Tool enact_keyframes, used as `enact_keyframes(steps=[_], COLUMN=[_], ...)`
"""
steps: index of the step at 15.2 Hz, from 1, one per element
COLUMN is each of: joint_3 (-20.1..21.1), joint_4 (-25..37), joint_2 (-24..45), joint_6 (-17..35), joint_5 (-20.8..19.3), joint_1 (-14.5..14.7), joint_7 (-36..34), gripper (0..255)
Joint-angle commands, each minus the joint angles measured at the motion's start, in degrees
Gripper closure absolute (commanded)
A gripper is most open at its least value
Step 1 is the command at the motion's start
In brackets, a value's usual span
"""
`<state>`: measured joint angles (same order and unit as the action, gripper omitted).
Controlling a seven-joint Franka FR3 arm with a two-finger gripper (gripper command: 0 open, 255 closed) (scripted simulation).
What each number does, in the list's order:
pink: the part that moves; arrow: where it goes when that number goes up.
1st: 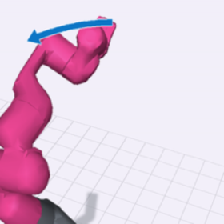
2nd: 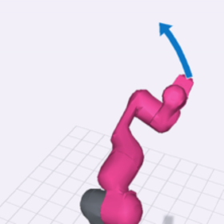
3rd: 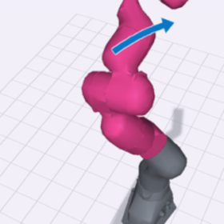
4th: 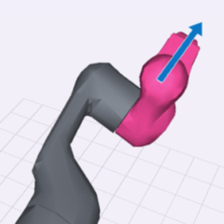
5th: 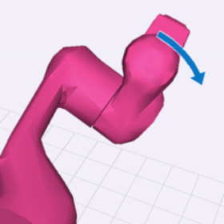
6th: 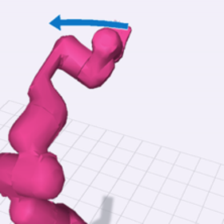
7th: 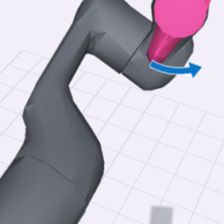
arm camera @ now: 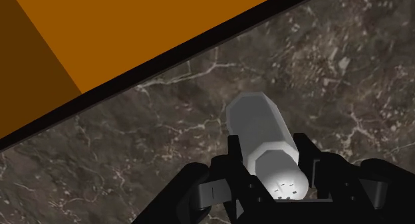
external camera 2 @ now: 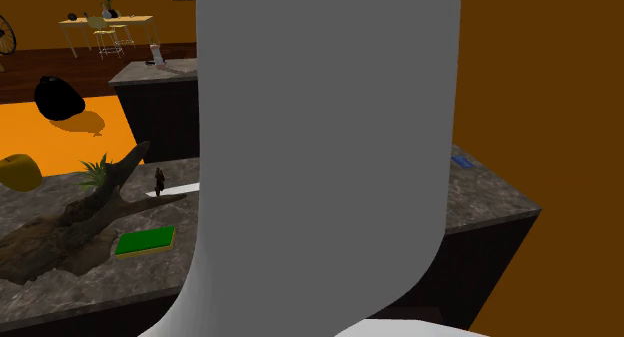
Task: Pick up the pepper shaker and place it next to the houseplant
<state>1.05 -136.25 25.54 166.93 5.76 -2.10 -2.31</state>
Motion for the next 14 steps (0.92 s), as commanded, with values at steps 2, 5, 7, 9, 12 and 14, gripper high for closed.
enact_keyframes(steps=[2,5,7,9,12,14], joint_3=[-0.1,-0.4,-0.5,-0.7,-0.9,-1.0], joint_4=[-0.4,-1.0,-1.3,-1.5,-1.8,-1.9], joint_2=[-1.7,-4.2,-5.8,-7.4,-9.8,-11.3], joint_6=[-1.3,-3.2,-4.6,-5.9,-8.0,-9.5], joint_5=[-0.1,-0.3,-0.5,-0.7,-1.0,-1.1], joint_1=[0.2,0.3,0.5,0.6,0.7,0.8], joint_7=[-0.1,-0.4,-0.6,-0.8,-1.0,-1.2], gripper=[255,255,255,255,255,255])
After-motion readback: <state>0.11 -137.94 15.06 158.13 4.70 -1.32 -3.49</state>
